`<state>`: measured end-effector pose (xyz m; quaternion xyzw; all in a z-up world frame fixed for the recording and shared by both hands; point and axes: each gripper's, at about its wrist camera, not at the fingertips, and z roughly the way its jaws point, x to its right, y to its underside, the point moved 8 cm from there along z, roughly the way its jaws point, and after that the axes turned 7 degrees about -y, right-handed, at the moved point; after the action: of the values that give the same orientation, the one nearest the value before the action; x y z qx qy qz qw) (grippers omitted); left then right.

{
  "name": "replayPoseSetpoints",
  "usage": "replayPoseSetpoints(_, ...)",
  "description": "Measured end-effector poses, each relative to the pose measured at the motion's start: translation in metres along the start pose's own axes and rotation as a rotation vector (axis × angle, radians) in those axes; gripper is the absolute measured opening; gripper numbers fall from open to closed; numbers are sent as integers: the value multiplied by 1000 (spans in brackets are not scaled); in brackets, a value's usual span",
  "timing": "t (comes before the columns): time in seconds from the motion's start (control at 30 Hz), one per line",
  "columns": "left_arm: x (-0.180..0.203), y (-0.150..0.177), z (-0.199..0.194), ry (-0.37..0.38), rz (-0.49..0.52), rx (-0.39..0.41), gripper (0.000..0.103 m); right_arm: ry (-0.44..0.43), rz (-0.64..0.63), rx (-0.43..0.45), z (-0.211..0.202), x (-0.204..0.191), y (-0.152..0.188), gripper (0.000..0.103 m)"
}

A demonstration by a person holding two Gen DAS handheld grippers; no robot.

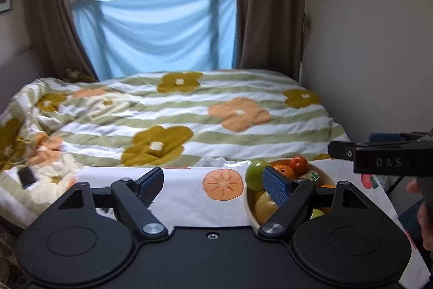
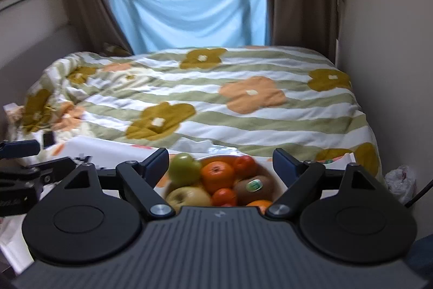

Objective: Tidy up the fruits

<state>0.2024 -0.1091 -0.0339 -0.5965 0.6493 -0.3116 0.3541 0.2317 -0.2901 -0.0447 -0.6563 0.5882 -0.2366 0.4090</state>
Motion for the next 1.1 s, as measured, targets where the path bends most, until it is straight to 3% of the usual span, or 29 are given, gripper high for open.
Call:
replayPoseSetpoints(0.47, -33, 36, -86, -27, -11, 24, 84, 41, 40, -3, -107, -48, 48, 100)
replayPoseSetpoints(0.7, -46, 61, -99, 10, -10, 7, 84, 115, 29, -14, -127, -68, 77, 103)
replayPoseSetpoints(0.83, -51, 64, -105, 2, -10, 38, 103, 141, 37, 2, -134, -74, 83, 103)
replayPoseSetpoints(1.1, -58, 66, -107, -10, 1, 50, 103, 210, 43, 14, -137, -69, 83, 103)
